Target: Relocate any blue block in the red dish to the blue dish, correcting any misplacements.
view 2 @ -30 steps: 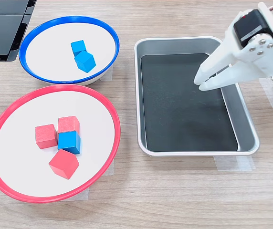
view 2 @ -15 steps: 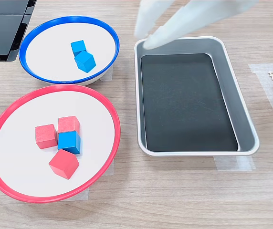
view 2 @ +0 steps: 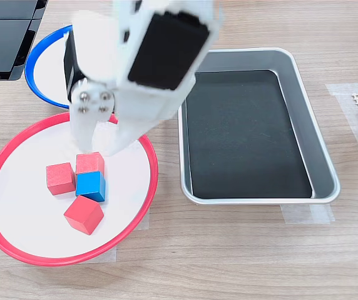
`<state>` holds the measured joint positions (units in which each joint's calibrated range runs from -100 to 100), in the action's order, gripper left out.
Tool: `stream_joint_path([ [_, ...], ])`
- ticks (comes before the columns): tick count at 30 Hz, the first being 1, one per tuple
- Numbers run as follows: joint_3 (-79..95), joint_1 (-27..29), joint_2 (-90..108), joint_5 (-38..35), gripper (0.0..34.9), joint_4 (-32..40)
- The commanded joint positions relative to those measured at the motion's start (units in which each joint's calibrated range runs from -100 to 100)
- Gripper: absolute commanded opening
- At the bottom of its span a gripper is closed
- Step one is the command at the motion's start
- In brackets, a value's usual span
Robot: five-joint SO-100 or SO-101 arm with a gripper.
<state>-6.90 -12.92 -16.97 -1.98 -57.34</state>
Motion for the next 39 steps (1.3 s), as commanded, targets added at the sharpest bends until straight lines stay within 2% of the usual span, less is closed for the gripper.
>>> stream_joint_path([
  [1, -4.16, 0.07, -3.38, -0.44, 6.0, -1.06],
  [11, -10.72, 0.17, -8.83, -0.63, 15.2, -2.38],
  [39, -14.45, 0.26, -17.53, -0.88, 14.2, -2.30],
])
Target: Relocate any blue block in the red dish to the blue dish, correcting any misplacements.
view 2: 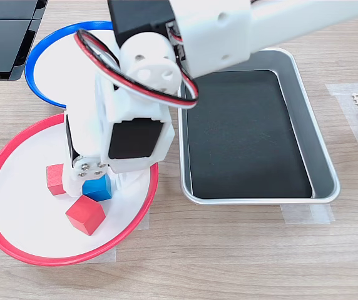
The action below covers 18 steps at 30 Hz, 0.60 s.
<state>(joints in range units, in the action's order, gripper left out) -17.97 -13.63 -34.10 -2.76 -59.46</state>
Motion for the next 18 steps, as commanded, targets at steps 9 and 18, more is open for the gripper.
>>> stream_joint_path([
  [9, -5.84, 2.76, -2.79, -0.54, 13.3, -0.09],
  [18, -3.47, 1.63, -1.00, -0.68, 3.4, -0.26],
])
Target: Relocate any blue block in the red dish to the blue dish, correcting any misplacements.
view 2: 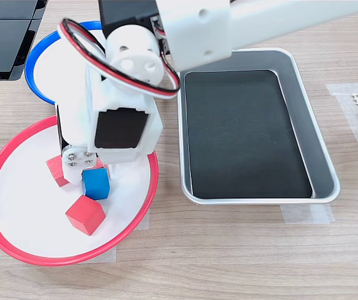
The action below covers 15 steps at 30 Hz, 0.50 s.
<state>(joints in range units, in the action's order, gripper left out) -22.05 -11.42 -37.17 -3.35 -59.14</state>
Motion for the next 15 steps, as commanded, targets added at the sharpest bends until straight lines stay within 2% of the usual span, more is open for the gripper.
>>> stream_joint_path([
  [1, 1.07, -0.68, 2.41, -0.10, 3.0, -0.50],
  [5, 2.80, -1.15, 3.78, -0.10, 0.2, -0.09],
  [15, 4.71, -2.28, 7.02, 0.63, 0.1, 1.81],
])
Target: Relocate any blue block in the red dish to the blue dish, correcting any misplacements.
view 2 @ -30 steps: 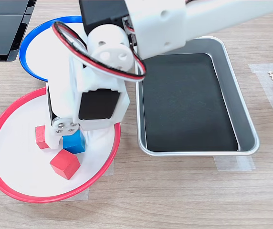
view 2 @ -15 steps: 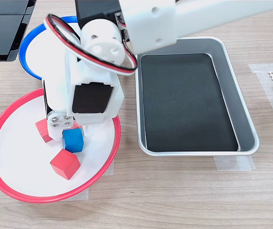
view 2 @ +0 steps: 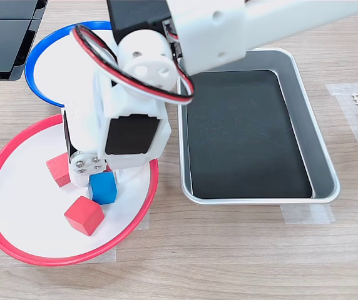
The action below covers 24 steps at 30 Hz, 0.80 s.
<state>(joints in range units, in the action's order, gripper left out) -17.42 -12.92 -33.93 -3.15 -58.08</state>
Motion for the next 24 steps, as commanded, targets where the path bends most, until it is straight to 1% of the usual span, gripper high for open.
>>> stream_joint_path([
  [1, 0.26, -1.06, 4.21, 0.54, 0.1, 0.83],
  [9, 0.26, -2.75, 7.70, 1.66, 0.0, 0.91],
  [15, 0.26, -2.56, 11.63, 2.10, 0.0, 2.40],
  [19, 0.17, -0.96, 15.04, 2.10, 0.0, 3.80],
  [24, 4.09, 3.74, 19.99, 1.37, 0.0, 5.87],
])
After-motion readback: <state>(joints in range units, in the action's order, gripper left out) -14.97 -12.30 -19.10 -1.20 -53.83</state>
